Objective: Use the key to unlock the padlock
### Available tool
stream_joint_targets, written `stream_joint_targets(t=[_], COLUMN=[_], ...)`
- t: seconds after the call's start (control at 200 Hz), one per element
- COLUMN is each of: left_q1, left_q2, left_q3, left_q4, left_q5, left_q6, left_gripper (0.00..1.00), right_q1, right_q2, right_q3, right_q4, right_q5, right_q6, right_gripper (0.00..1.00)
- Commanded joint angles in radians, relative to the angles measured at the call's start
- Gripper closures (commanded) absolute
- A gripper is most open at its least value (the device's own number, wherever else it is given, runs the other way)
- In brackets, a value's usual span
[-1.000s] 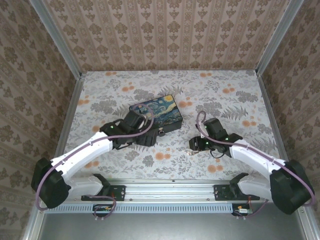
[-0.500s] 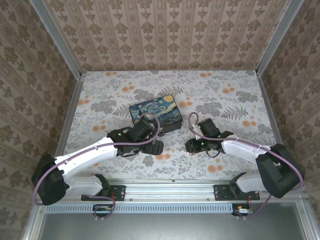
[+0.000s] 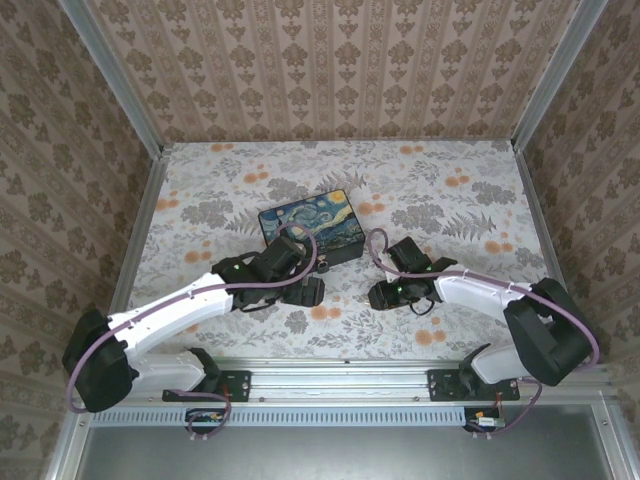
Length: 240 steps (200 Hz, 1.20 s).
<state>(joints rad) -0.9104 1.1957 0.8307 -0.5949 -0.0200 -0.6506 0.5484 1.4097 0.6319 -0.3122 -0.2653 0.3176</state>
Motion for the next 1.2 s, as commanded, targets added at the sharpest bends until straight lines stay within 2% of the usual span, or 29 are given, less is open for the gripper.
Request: stream_joint_targets(t=[0.0, 0.215, 0.545, 0.96, 1.015, 1.11, 1.195], left_q1=[0.010, 0.023, 0.063, 0.073, 0.074, 0.073, 0.071], left_q2=[-0.030, -0.041, -0.080, -0.106, -0.110, -0.110, -0.104], left_q3=[-0.005, -0.016, -0.043, -0.055, -0.053, -0.048, -0.042], left_q4=[-0.019, -0.016, -0.007, -0.023, -0.029, -0.037, -0.039], left_q5=[-0.009, -0.003, 0.015, 0.012, 0.011, 0.009, 0.011], left_q6=[0.031, 0.046, 0.068, 0.070, 0.072, 0.075, 0.079], left_gripper=[0.00, 0.00, 0.00, 0.00, 0.00, 0.00, 0.00], right_q1=[0.017, 0.066, 0.139, 0.173, 0.174, 0.176, 0.176], right_q2=[0.029, 0.081, 0.043, 0.065, 0.058, 0.033, 0.006], right_q3=[0.031, 0.062, 0.032, 0.024, 0.023, 0.016, 0.005], right_q4=[-0.052, -0.071, -0.066, -0.070, -0.074, -0.087, -0.100], right_q5=[0.039, 0.075, 0.113, 0.156, 0.162, 0.181, 0.204], right_q6=[0.010, 0.006, 0.030, 0.055, 0.062, 0.073, 0.081], right_gripper=[0.58, 0.61, 0.67, 0.72, 0.70, 0.59, 0.59])
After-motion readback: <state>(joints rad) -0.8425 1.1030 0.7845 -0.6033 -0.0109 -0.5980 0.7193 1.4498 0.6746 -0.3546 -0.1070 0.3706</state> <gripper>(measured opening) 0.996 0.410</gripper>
